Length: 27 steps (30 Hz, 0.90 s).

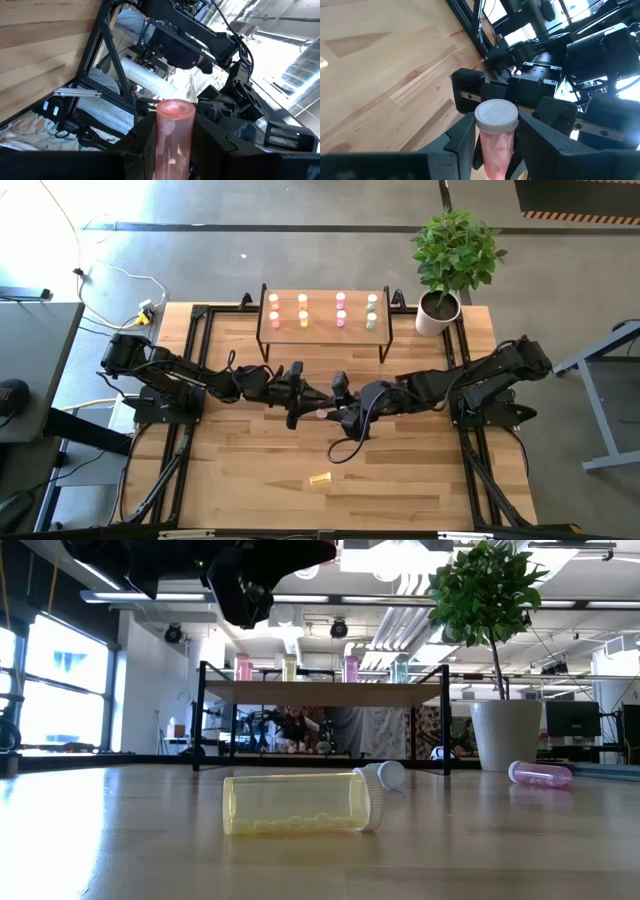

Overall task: Pick and place medicine bottles onto shelf by color
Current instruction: Put the pink pill bottle on the shelf aligned with the other pink pill bottles

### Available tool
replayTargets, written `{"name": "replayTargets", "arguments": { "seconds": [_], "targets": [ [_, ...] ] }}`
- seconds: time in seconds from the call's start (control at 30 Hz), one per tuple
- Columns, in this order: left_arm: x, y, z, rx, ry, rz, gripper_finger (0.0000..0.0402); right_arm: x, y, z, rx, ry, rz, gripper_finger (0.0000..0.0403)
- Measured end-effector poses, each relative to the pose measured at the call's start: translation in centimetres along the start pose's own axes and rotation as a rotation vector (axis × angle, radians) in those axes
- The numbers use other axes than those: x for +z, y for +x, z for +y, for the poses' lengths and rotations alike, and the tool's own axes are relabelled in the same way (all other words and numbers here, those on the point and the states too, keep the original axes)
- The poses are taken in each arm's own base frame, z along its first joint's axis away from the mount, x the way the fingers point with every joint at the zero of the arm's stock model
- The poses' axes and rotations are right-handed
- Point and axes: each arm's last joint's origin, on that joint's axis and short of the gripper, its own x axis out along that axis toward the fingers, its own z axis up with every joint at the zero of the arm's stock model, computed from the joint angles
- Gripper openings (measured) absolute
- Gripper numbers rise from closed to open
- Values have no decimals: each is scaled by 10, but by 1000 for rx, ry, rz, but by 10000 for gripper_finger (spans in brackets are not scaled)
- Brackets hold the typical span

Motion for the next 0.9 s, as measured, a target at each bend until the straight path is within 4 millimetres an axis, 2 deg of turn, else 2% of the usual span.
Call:
{"name": "replayTargets", "arguments": {
  "seconds": [0.3,0.73,0.9],
  "targets": [
    [0,0,0,-1,-3,-1,92,0,0,0,1,2,0,89],
    [0,0,0,-4,72,-3,93,0,0,0,1,-1,1,84],
    [0,0,0,-3,153,-4,116,0,0,0,0,3,0,84]
  ]
}}
